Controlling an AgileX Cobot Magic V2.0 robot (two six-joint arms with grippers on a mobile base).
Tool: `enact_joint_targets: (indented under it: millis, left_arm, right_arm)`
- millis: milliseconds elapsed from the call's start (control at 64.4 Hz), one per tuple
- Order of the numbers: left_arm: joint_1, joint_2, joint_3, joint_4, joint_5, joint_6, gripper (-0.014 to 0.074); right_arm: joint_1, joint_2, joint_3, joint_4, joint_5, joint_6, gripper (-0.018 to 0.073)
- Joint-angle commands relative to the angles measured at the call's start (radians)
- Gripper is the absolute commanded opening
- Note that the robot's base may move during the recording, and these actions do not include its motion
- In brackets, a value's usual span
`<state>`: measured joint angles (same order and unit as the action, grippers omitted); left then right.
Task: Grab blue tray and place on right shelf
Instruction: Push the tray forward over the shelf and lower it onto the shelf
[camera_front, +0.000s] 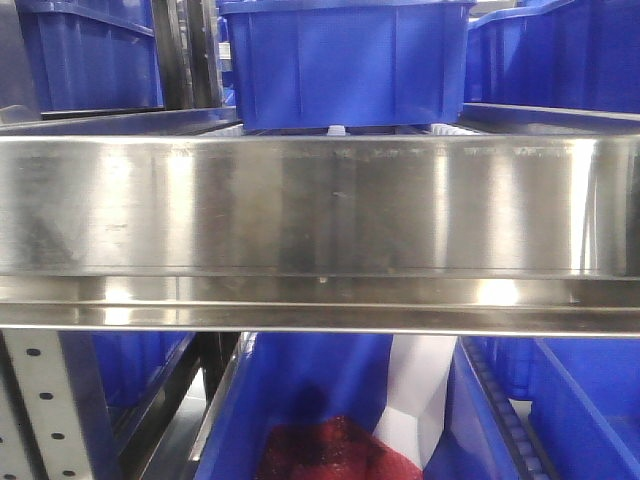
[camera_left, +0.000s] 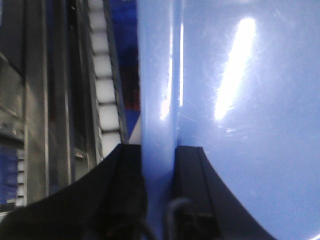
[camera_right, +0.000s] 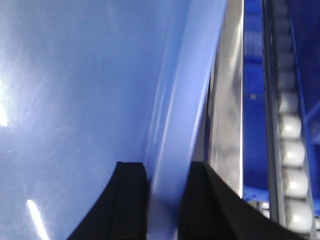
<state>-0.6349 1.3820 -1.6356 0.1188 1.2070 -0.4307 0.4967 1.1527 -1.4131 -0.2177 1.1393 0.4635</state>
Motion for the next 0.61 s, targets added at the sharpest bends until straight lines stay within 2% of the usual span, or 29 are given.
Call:
enact_joint_targets:
  millis: [0, 217, 590]
  left_arm:
    - [0.031, 0.039, -0.072, 0.035, -0.053, 0.025, -0.0048]
    - [0.073, 0.161, -0.083, 0.016, -0.08, 0.025, -0.0048]
    - [0.075, 0.272, -0.083, 0.024, -0.085, 0.025, -0.0047]
  right_arm:
    - [-0.001, 0.06, -0.079, -0.031, -0.064, -0.032, 0.0057]
    - [-0.001, 0.208, -0.1, -0.077, -0.067, -0.032, 0.0057]
    - [-0.001, 0.344, -0.1, -0.113, -0.112, -0.032, 0.0057]
